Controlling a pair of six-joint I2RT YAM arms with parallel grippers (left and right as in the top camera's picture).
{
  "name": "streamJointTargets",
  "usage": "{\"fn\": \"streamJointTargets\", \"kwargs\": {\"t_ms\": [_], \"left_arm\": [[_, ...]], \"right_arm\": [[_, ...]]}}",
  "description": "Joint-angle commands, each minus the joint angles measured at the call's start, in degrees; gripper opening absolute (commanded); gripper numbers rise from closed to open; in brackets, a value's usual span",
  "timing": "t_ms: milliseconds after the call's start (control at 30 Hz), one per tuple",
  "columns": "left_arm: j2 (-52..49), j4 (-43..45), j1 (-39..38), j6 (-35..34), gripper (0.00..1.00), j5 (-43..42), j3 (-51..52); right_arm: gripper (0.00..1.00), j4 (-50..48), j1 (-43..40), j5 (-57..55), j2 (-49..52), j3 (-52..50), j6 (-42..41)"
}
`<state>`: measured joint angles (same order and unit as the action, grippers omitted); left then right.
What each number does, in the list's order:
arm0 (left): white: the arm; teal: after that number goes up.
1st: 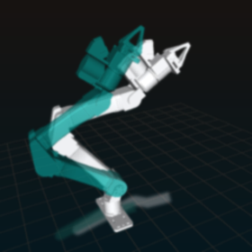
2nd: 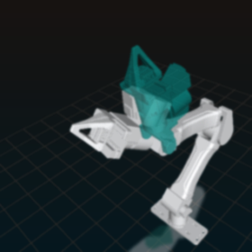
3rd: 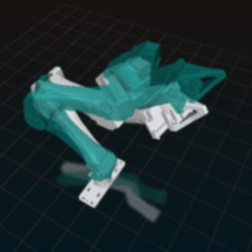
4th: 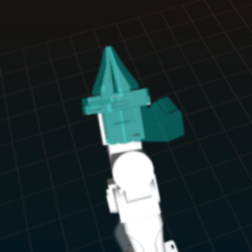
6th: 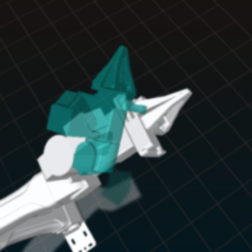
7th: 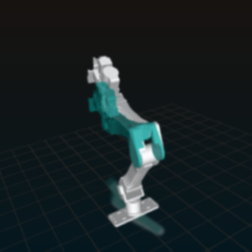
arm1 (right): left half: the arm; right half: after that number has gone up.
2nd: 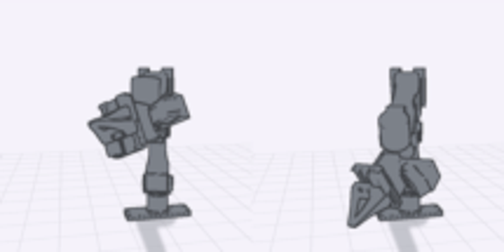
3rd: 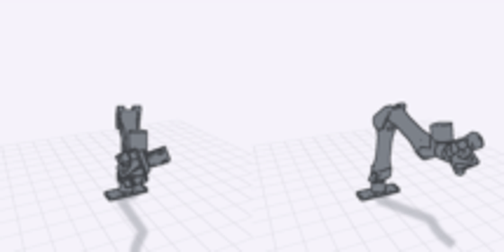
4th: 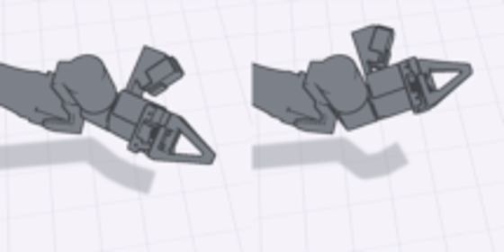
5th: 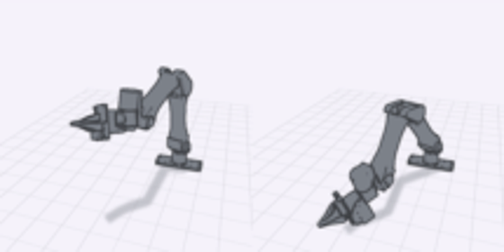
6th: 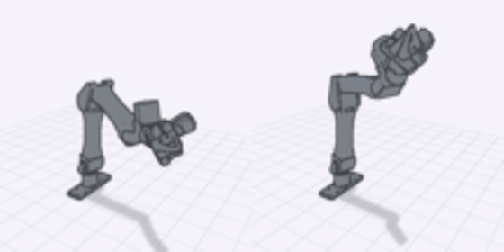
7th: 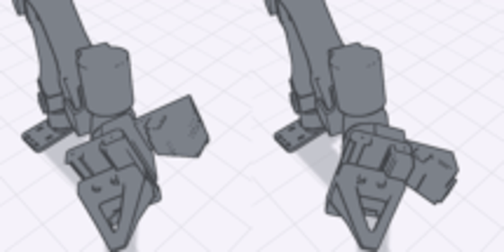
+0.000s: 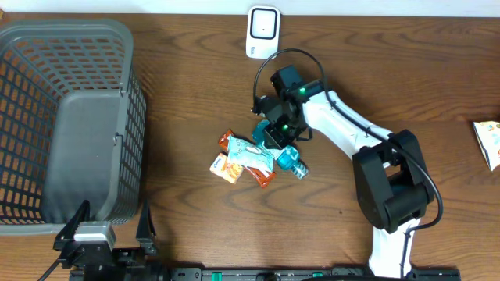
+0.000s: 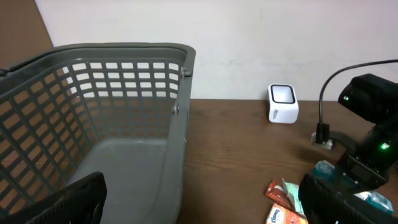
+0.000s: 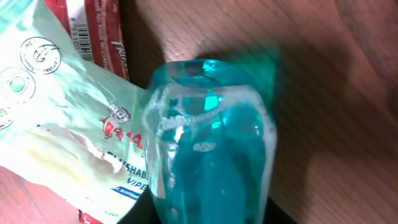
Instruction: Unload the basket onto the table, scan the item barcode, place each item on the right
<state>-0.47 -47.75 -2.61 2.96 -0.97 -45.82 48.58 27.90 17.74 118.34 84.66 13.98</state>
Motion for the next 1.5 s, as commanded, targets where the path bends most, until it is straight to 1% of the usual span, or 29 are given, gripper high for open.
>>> {"fn": "streamJointTargets", "kwargs": {"t_ms": [0, 100, 267, 333, 400, 600, 633, 833, 933, 967, 1067, 1167, 1300, 1433, 1467], "left_arm": [[0.28, 0.17, 0.35, -0.28, 0.98, -0.11, -0.24], [0.28, 0.17, 0.35, -0.28, 0.98, -0.09, -0.24], [0.28, 0.17, 0.35, -0.28, 0.98, -0.09, -0.24], [0.28, 0.17, 0.35, -0.28, 0.98, -0.11, -0.24], [0.28, 0.17, 0.35, -0.28, 0.98, -0.09, -0.24], [0.28, 0.17, 0.35, -0.28, 0.98, -0.09, -0.24], [0.28, 0.17, 0.35, -0.28, 0.98, -0.11, -0.24], [0.28, 0.17, 0.35, -0.28, 0.98, -0.11, -0.24], [0.28, 0.17, 0.35, -0.28, 0.98, -0.09, -0.24], [0.28, 0.17, 0.35, -0.28, 0.98, -0.11, -0.24], [0.28, 0.17, 0.35, -0.28, 0.98, -0.11, -0.24], [0.28, 0.17, 0.35, -0.28, 0.98, -0.11, -0.24], [0.28, 0.17, 0.35, -0.28, 0.98, -0.09, -0.24], [0.28, 0.17, 0.35, -0.28, 0.98, -0.11, -0.24], [0.28, 0.17, 0.35, -0.28, 0.98, -0.09, -0.24]], "right_arm": [[0.01, 1.18, 2.14, -4.33, -0.07, 1.77, -0.42], [0.01, 2.10, 3.02, -9.22, -0.07, 3.74, -3.23], [0.01, 0.46, 4.11, -26.08, -0.07, 4.74, -11.56], [0.01, 0.22, 4.46, -30.12, -0.07, 4.74, -13.25], [0.01, -0.39, 4.83, -30.38, -0.07, 4.74, -13.27], [0.01, -2.16, 5.20, -26.51, -0.04, 4.46, -13.27], [0.03, -2.16, 5.20, -26.05, -0.04, 4.46, -13.27], [0.24, -2.73, 5.20, -25.97, -0.04, 4.46, -13.29], [0.29, -2.75, 5.14, -25.94, -0.04, 4.46, -13.29], [0.34, -2.84, 5.16, -25.97, -0.04, 4.46, -13.29], [0.39, -3.10, 5.16, -25.92, -0.04, 4.46, -13.33], [0.41, -3.23, 5.20, -25.94, -0.04, 4.46, -14.08], [0.41, -3.26, 5.16, -25.92, -0.04, 4.46, -14.38], [0.40, -3.15, 5.22, -25.64, -0.04, 4.46, -14.40], [0.38, -3.13, 5.20, -25.05, -0.04, 4.46, -14.38]]}}
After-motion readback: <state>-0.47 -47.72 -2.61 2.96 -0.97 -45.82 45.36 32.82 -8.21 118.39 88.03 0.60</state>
